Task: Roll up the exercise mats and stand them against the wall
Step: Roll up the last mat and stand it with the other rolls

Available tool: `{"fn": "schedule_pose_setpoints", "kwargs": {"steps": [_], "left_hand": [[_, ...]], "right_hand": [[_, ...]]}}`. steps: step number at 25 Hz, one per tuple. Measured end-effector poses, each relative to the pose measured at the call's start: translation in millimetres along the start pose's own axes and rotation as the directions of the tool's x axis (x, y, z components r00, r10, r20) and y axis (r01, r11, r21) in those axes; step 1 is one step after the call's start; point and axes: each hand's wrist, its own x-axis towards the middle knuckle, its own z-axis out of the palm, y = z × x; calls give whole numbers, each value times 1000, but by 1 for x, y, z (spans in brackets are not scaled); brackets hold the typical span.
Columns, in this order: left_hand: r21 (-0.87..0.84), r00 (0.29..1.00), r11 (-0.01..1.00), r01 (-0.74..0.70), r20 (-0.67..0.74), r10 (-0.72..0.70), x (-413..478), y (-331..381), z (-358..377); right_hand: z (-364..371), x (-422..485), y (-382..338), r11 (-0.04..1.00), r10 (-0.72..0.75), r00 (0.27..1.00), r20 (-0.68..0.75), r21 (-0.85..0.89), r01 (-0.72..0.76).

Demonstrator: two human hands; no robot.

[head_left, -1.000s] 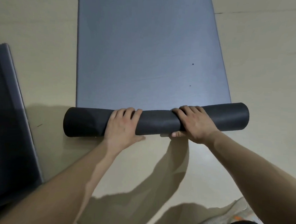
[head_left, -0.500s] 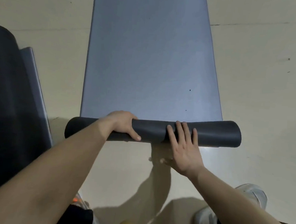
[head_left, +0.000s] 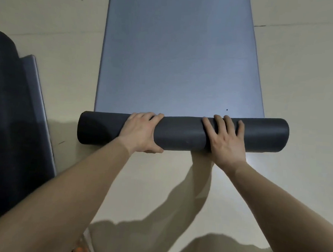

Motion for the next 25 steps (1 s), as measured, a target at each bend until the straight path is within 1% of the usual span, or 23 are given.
{"fn": "schedule_pose_setpoints", "kwargs": {"steps": [1, 2, 4, 5, 6, 9, 11, 12, 13, 15, 16, 17, 18, 19, 20, 21, 22, 23, 24, 25], "left_hand": [[-20, 1000, 1000, -14, 2, 14, 0, -2, -1], [-8, 1000, 1000, -16, -11, 15, -4, -2, 0], [73, 996, 997, -28, -79, 34, -19, 8, 5], [85, 995, 996, -30, -92, 37, -29, 14, 7], [62, 997, 997, -35, -66, 39, -40, 21, 7], [-121, 994, 992, -33, 103, 46, -77, 34, 8], [-256, 964, 966, 26, 261, 43, -103, 41, 11], [-297, 943, 953, 53, 328, 50, -111, 44, 14], [-327, 924, 941, 84, 379, 49, -111, 43, 16], [-410, 889, 895, 178, 457, 32, -99, 36, 5], [-436, 872, 874, 213, 488, 31, -90, 31, 0], [-454, 872, 863, 223, 489, 31, -86, 27, 0], [-445, 894, 868, 222, 449, 2, -89, 29, -1], [-413, 937, 885, 217, 344, -70, -97, 33, 3], [-342, 976, 916, 208, 127, -175, -111, 40, 11], [-229, 970, 952, 202, -90, -228, -129, 50, 22], [-115, 957, 972, 203, -187, -222, -145, 61, 31], [-34, 969, 980, 197, -147, -200, -148, 65, 38], [14, 981, 983, 185, -64, -184, -138, 61, 39], [23, 985, 985, 172, -13, -172, -120, 53, 33]], "right_hand": [[-2, 9, 5, 1000, -23, 999, -39, -9, 23], [-5, 16, 6, 999, -30, 998, -49, -14, 29], [-14, 10, 2, 1000, -16, 1000, 24, 7, 16], [-19, 2, -2, 1000, -13, 997, 72, 9, 12], [-23, -10, -5, 1000, -12, 993, 121, 10, 11], [-28, -51, -7, 995, -87, 960, 268, 76, 68], [-34, -73, -3, 982, -159, 903, 399, 155, 105], [-37, -81, -1, 977, -172, 889, 425, 185, 101], [-38, -87, -2, 976, -162, 896, 413, 199, 85], [-40, -101, -15, 983, -103, 939, 329, 176, 46], [-37, -111, -26, 988, -76, 954, 290, 149, 34], [-32, -122, -37, 990, -62, 957, 284, 136, 24], [-28, -125, -44, 991, -69, 949, 309, 127, 30], [-27, -116, -44, 990, -86, 939, 332, 134, 44], [-26, -97, -41, 984, -97, 940, 326, 171, 42], [-28, -74, -33, 977, -94, 942, 322, 212, 25], [-35, -52, -26, 971, -93, 943, 320, 240, 15], [-41, -37, -23, 968, -82, 951, 297, 251, 5], [-42, -31, -23, 964, -63, 974, 219, 266, 3], [-38, -34, -28, 962, -44, 995, 88, 274, 18]]}}
